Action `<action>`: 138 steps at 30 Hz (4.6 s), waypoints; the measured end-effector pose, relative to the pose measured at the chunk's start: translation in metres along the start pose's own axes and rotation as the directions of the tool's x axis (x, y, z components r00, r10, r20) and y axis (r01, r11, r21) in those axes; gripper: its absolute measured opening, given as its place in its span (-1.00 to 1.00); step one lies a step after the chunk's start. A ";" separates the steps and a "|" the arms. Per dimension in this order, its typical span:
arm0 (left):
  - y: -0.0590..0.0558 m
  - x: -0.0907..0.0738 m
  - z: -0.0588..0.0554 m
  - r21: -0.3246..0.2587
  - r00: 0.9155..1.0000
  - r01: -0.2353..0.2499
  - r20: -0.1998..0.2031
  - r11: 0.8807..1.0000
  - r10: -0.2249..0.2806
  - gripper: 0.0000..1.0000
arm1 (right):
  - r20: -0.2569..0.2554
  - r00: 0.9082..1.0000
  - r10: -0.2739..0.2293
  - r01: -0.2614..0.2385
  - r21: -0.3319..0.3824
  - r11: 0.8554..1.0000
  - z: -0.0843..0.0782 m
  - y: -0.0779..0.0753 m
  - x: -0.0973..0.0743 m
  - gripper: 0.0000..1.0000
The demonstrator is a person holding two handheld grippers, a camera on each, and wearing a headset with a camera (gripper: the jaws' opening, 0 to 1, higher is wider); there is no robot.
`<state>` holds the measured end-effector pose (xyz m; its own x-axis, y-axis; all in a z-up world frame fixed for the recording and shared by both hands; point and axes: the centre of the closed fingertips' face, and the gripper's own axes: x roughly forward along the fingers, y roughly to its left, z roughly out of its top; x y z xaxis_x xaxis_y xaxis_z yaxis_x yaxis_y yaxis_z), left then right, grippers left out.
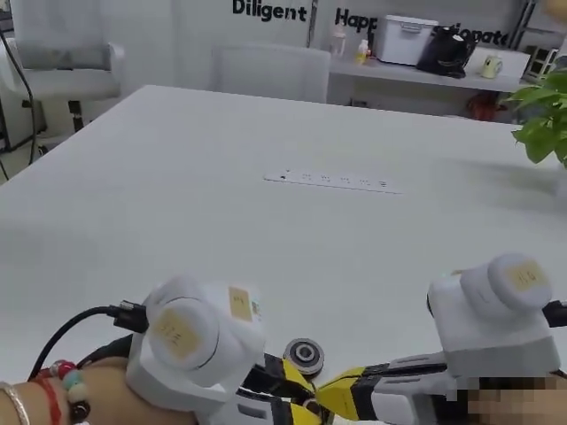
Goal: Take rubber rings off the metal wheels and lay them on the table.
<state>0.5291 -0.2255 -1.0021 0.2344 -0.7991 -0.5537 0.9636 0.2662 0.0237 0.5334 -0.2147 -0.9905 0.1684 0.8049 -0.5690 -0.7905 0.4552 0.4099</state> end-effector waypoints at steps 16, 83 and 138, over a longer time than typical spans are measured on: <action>0.012 -0.061 0.021 0.054 1.000 0.007 0.022 0.998 -0.008 -0.28 | 0.063 0.998 0.016 -0.017 0.020 1.000 0.016 0.005 -0.002 -1.00; 0.012 -0.159 -0.038 -0.212 0.951 -0.285 0.061 0.935 0.304 0.37 | -0.058 0.998 -0.039 0.029 -0.156 0.987 0.018 -0.008 0.035 -0.88; 0.066 -0.028 0.034 0.050 0.997 -0.068 0.039 0.996 0.066 -0.04 | 0.006 0.994 -0.105 0.105 -0.138 0.985 0.004 -0.052 0.013 -0.77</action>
<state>0.5906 -0.2038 -0.9573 0.3024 -0.8002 -0.5179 0.9507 0.2925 0.1032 0.5785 -0.2259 -1.0167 0.2540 0.7553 -0.6042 -0.8423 0.4798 0.2457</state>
